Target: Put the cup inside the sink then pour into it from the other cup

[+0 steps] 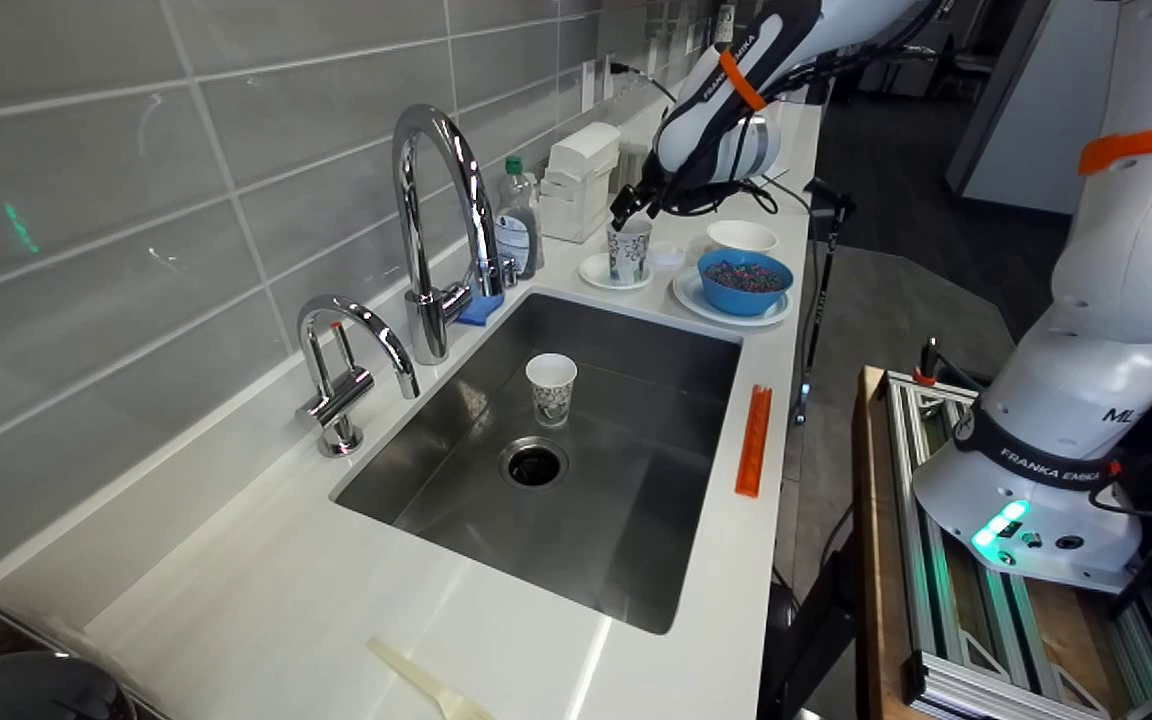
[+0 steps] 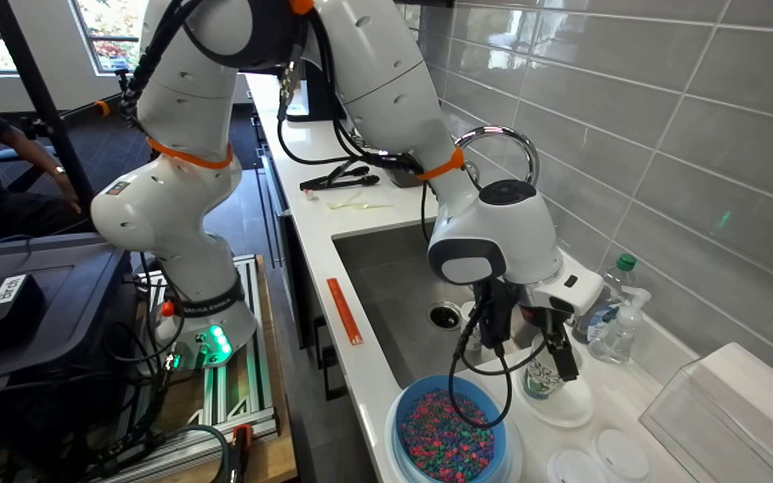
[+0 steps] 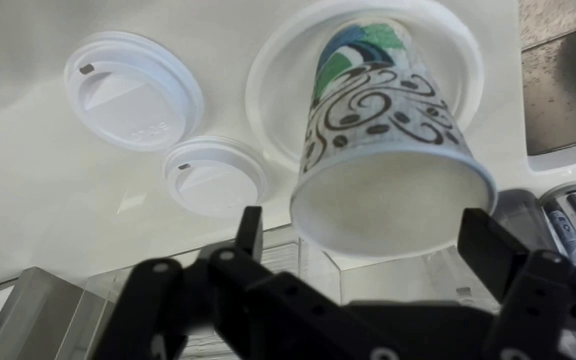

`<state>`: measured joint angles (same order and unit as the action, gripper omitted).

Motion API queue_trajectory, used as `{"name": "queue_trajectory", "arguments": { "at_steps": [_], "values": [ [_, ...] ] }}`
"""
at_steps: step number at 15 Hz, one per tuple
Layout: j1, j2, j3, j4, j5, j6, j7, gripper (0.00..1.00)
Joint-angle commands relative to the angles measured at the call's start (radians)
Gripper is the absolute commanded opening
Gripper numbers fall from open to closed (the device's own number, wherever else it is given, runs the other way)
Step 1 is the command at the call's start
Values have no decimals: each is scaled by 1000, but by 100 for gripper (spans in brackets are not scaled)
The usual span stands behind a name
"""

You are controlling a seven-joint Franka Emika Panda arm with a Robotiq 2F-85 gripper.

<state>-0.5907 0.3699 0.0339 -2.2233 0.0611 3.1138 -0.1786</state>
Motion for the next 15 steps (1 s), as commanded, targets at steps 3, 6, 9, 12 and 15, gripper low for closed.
{"name": "queue_trajectory", "arguments": {
  "at_steps": [3,6,9,12,15],
  "values": [
    [62,-63,-69,-41,-27,-6,24,100],
    [96,-103,-99,-59,-38,-29,15,100],
    [79,-145,-53,-72,-18,-83,-23,100],
    [67,-195,-8,-82,7,-192,-50,100],
    [153,-253,-69,-81,28,-355,-47,100]
  ]
}}
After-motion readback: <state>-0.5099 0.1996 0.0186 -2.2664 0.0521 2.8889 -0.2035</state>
